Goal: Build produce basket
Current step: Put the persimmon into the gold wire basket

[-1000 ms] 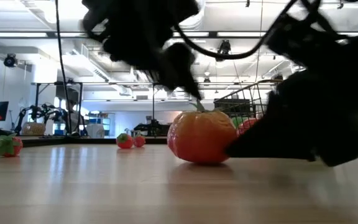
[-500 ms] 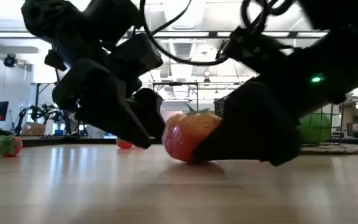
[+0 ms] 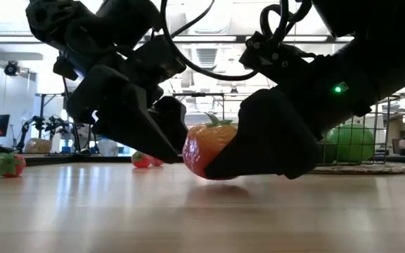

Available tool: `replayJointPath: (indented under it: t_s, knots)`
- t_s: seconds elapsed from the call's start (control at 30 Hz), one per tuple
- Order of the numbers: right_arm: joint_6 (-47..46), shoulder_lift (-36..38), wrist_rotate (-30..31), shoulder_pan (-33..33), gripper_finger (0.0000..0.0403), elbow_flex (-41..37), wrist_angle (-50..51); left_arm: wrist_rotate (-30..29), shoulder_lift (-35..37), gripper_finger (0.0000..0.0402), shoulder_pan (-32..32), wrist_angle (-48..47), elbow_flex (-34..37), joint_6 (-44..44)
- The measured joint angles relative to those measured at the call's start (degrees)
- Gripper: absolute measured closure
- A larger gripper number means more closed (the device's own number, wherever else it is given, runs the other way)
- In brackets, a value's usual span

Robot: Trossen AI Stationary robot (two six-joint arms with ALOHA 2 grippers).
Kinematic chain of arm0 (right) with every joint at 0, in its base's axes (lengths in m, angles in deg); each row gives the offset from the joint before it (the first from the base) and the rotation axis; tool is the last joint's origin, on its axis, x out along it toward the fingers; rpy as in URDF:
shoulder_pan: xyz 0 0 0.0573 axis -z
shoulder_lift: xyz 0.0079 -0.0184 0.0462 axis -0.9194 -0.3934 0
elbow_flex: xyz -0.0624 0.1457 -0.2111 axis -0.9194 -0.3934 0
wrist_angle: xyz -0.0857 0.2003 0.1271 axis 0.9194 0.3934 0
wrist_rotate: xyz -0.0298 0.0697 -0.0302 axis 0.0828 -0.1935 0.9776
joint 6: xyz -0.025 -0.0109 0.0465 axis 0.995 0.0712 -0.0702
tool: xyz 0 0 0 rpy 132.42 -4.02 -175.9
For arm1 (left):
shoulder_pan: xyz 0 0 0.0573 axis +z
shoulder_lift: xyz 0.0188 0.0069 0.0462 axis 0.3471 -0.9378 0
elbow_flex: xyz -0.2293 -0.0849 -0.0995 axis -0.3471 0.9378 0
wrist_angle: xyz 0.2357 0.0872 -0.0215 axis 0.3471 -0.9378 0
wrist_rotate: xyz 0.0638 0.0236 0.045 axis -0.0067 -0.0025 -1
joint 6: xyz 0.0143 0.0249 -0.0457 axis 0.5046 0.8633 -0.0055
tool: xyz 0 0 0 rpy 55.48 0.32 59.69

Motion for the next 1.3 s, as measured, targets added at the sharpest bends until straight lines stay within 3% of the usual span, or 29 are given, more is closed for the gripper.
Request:
replayJointPath:
  t_s: [0.23, 0.37, 0.47, 0.77, 0.97, 1.1, 1.3]
  knots:
    - [-2.0, 0.3, 0.2, -1.5, 0.0093, 0.0, 0.6, -9.4, 4.3, 0.0015, -0.1, -13.7, 0.3, -0.6]
    - [-8.2, 2.2, 0.1, -2.9, 0.0093, 1.0, 8.3, -16.2, 7.2, 0.0015, -0.1, -16.2, 3.2, -3.7]
    - [-14.5, 5.2, 0.4, -4.1, 0.0093, 3.6, 20.2, -18.3, 8.0, 0.0015, -0.1, -12.6, 7.0, -6.6]
    - [-27.0, 17.5, 1.8, -3.1, 0.0093, 14.7, 58.9, -18.5, 6.7, 0.0015, -0.8, 10.4, 14.8, -12.0]
    - [-30.1, 29.1, 3.6, 4.9, 0.0093, 14.3, 71.8, -18.5, 4.2, 0.0015, -0.9, 19.8, 15.0, -12.6]
    - [-28.2, 35.8, 3.2, 13.9, 0.0093, 10.5, 73.8, -18.5, 2.7, 0.0015, -1.1, 22.3, 14.7, -12.6]
    - [-23.3, 42.7, -2.7, 30.8, 0.0092, 2.2, 71.5, -18.5, 1.2, 0.0015, -1.1, 23.6, 14.6, -13.7]
